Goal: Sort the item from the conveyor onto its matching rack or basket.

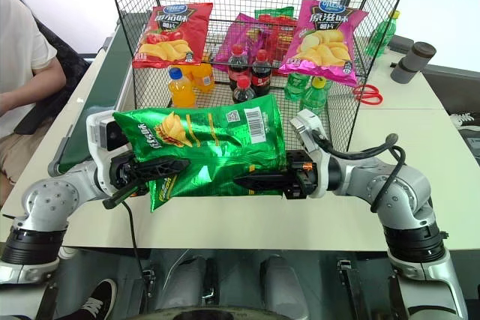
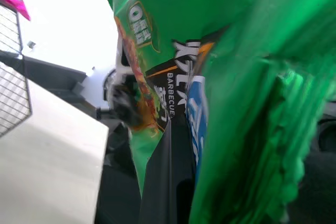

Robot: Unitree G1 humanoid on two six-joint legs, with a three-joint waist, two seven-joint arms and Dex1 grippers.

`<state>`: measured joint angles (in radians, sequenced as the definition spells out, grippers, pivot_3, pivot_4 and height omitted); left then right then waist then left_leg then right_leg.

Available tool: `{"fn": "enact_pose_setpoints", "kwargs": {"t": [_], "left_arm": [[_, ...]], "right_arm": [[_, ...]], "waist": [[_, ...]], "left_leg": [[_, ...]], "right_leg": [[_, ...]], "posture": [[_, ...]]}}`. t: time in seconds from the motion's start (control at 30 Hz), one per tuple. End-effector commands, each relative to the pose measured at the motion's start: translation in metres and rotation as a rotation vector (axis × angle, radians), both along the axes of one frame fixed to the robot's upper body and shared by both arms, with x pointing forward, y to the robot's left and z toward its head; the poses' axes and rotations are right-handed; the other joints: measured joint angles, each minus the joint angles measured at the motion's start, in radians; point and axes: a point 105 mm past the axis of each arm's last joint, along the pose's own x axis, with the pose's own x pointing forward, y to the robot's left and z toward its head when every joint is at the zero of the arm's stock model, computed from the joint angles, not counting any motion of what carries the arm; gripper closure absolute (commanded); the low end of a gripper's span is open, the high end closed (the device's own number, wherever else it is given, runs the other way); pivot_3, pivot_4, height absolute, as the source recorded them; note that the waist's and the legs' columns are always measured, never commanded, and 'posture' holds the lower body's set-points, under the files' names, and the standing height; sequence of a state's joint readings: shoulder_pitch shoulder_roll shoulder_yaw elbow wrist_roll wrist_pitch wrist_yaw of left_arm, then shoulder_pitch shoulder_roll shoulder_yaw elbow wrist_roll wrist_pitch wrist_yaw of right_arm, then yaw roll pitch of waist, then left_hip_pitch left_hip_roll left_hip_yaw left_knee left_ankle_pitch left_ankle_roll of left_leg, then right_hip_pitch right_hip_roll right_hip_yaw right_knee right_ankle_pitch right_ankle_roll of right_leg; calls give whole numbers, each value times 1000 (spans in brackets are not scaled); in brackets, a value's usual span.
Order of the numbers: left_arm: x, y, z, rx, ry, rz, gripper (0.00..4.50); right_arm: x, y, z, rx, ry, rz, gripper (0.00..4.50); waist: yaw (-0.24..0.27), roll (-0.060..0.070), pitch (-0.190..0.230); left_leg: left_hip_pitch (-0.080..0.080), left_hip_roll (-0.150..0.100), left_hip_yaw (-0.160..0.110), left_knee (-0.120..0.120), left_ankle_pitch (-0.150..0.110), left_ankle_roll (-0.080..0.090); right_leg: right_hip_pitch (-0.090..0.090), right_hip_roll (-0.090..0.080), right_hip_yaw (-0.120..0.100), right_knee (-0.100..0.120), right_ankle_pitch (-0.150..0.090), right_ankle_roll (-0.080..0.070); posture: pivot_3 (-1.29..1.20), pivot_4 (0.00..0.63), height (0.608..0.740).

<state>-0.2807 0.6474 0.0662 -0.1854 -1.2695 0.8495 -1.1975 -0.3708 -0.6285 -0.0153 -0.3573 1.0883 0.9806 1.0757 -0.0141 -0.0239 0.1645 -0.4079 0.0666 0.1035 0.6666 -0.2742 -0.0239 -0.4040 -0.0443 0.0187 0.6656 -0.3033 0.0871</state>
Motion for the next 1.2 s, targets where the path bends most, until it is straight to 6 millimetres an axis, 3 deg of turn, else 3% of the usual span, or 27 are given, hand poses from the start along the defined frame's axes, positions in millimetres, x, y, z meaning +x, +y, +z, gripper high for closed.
{"fn": "enact_pose_setpoints", "kwargs": {"t": [0.03, 0.1, 0.27, 0.37, 0.6, 0.73, 0.87, 0.97, 1.07, 1.2], "left_arm": [[8, 8, 1, 43, -21, 76, 4232], [10, 11, 2, 51, -28, 89, 3697], [14, 19, 1, 81, -73, 155, 1358], [15, 30, -7, 161, -175, 239, 45], [27, 59, -12, 275, -364, 515, 45], [38, 56, -4, 243, -441, 707, 45], [51, 50, -3, 275, -545, 885, 45], [52, 34, 2, 244, -584, 960, 45], [51, 24, -6, 241, -572, 964, 45], [55, 19, -9, 255, -583, 977, 45]], "right_arm": [[-1, 0, 2, -5, -49, -1, 4488], [3, -1, 0, -16, -68, -28, 4500], [12, -9, -4, -45, -138, -106, 4500], [14, -17, -17, -172, -298, -158, 4500], [20, -29, 16, -89, -474, -372, 4500], [46, -37, 55, -34, -751, -650, 4500], [67, -32, 70, -176, -1150, -798, 4500], [73, -25, 95, -195, -1442, -924, 4500], [84, -21, 90, -351, -1687, -928, 4500], [116, -22, 69, -703, -1916, -886, 4500]], "waist": [[0, 0, 0], [1, 0, 0], [1, 0, 0], [1, 0, 0], [1, 0, 0], [2, 0, 0], [2, 0, 0], [0, 0, 0], [0, 0, 0], [-3, 0, 0]], "left_leg": [[0, 0, 0, 0, 0, 0], [0, 0, 0, 0, 0, 0], [0, 0, 0, 0, 0, 0], [0, 0, 0, 0, 0, 0], [0, 0, 0, -1, 0, 0], [0, 0, 1, 0, 0, 0], [-1, -1, 1, 0, 0, 0], [-1, -1, 1, 0, 0, 0], [-1, -1, 2, 0, 0, -1], [0, 0, 3, 0, 1, -1]], "right_leg": [[0, 0, 0, 0, 0, 0], [0, 0, 0, 0, 0, 0], [0, 0, 0, 0, 0, 0], [0, 0, 0, 0, 0, 0], [-1, 0, 0, -1, 0, 0], [0, -2, 0, -1, 0, 0], [0, -2, 0, -1, 0, 0], [-1, -1, 1, -1, 0, 0], [-2, -1, 1, -1, 0, 0], [-2, -1, 1, 0, 0, 0]], "posture": [[0, 150, 740], [0, 150, 740], [0, 150, 740], [0, 150, 740], [0, 150, 740], [0, 150, 740], [0, 150, 740], [0, 150, 740], [0, 150, 740], [0, 150, 740]]}}
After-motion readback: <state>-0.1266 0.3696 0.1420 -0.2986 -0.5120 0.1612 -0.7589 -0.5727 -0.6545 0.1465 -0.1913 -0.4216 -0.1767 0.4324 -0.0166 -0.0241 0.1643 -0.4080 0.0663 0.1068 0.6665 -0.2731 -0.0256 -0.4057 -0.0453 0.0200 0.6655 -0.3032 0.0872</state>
